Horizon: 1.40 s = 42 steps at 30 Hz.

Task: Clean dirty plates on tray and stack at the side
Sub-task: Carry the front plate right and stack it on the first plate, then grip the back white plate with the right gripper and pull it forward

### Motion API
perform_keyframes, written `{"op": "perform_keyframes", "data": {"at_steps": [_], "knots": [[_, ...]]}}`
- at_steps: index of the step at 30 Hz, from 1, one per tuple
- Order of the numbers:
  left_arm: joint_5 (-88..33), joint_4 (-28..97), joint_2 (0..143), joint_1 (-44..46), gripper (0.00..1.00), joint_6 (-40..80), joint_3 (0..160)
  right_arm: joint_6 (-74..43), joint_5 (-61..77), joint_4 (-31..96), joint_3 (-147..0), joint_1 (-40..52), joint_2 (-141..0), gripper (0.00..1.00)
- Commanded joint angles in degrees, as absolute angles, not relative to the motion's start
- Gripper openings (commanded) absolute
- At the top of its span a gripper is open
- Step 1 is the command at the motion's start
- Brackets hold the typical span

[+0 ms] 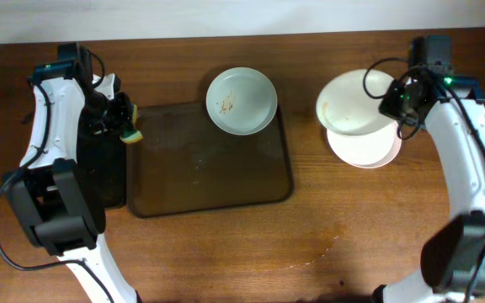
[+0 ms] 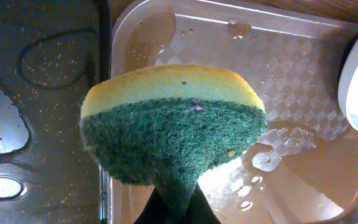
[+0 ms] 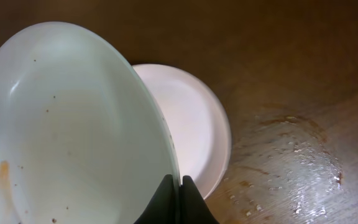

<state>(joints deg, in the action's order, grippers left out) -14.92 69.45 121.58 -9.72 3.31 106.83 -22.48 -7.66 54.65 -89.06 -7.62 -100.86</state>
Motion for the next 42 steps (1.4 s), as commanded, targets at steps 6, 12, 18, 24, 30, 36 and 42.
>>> {"op": "perform_keyframes", "data": {"at_steps": [6,12,18,24,30,36,42], "knots": [[-15.18,69.45,121.89,-9.50,0.01,3.62,107.61,-22.72,-6.17,52.69,-88.38,-13.56,-115.22,0.14],[-15.18,69.45,121.89,-9.50,0.01,3.62,107.61,-19.46,12.34,52.47,-93.23,-8.71,-112.71,0.44],[-15.18,69.47,121.89,-9.50,0.01,3.62,107.61,-29.47,7.25,42.46,-93.30,10.83,-114.85,0.43],[-15.18,69.52,121.89,-9.50,0.01,3.62,107.61,-43.86,-11.70,36.56,-93.27,26.17,-123.46,0.42],[-15.16,69.41,121.89,-9.50,0.01,3.57,107.61,-44.27,-9.37,34.89,-93.27,27.05,-128.25,0.42],[-15.16,69.25,121.89,-9.50,0.01,3.57,107.61,-39.72,6.35,40.12,-93.27,27.24,-128.66,0.24],[-15.16,69.28,121.91,-9.50,0.01,3.57,107.61,-31.68,16.10,49.54,-93.34,33.01,-127.52,0.22]]}}
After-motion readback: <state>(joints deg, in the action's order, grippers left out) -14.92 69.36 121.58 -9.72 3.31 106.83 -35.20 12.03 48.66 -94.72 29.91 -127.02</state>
